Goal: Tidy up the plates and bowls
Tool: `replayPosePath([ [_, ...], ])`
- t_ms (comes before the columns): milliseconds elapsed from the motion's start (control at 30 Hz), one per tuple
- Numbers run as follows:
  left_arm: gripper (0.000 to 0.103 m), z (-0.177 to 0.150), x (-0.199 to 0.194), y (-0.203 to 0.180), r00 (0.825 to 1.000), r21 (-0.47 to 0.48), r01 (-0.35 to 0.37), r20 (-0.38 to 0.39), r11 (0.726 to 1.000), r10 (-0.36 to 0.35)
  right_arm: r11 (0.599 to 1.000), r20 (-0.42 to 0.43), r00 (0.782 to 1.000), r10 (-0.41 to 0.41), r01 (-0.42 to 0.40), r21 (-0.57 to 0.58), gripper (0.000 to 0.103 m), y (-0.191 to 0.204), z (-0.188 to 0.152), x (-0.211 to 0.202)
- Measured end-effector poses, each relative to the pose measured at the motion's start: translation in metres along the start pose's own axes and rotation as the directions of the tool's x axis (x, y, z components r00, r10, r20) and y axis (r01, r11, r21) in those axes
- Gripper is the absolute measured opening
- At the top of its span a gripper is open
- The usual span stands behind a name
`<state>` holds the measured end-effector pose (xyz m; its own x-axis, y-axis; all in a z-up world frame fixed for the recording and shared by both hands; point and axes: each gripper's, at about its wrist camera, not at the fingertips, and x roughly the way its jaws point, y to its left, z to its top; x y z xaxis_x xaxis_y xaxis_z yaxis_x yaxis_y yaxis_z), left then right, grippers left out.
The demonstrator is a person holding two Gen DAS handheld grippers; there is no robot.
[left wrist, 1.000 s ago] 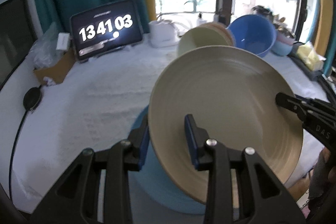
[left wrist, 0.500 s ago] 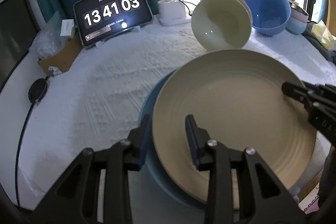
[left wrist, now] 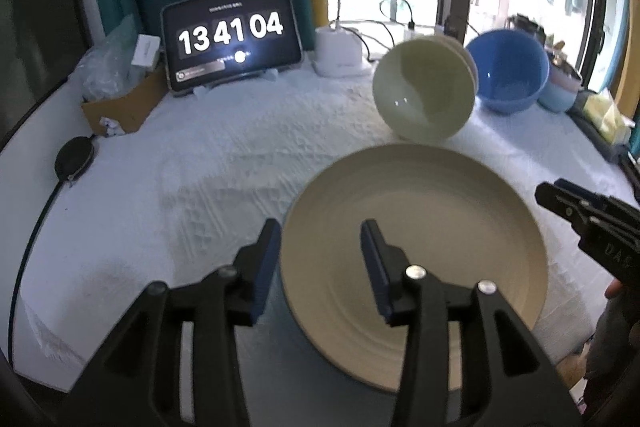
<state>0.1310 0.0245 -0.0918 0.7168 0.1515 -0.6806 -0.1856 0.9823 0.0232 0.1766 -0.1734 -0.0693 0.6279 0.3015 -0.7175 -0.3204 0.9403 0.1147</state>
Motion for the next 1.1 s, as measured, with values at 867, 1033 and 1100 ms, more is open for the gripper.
replayPosePath([
  [867,0.054,-0.030,-0.016,0.025,0.999,-0.051,-0.014,0.051,0.999,0.016,0.999,-0.010,0.999,0.045,-0.045,0.017,0.039,0.006,-0.005,-0.013],
  [1033,0.054,-0.031,-0.009,0.045,0.998,-0.095,0.024,0.067,0.995,-0.018,0.999,-0.047,0.998,0.032,-0.032,0.004,0.042,0.020,-0.014,-0.002],
  [1100,0.054,-0.030,-0.006,0.048,0.997,-0.108,0.038,0.067,0.993,-0.031,1.000,-0.054,0.998,0.027,-0.028,-0.009,0.049,0.027,-0.016,-0.001],
])
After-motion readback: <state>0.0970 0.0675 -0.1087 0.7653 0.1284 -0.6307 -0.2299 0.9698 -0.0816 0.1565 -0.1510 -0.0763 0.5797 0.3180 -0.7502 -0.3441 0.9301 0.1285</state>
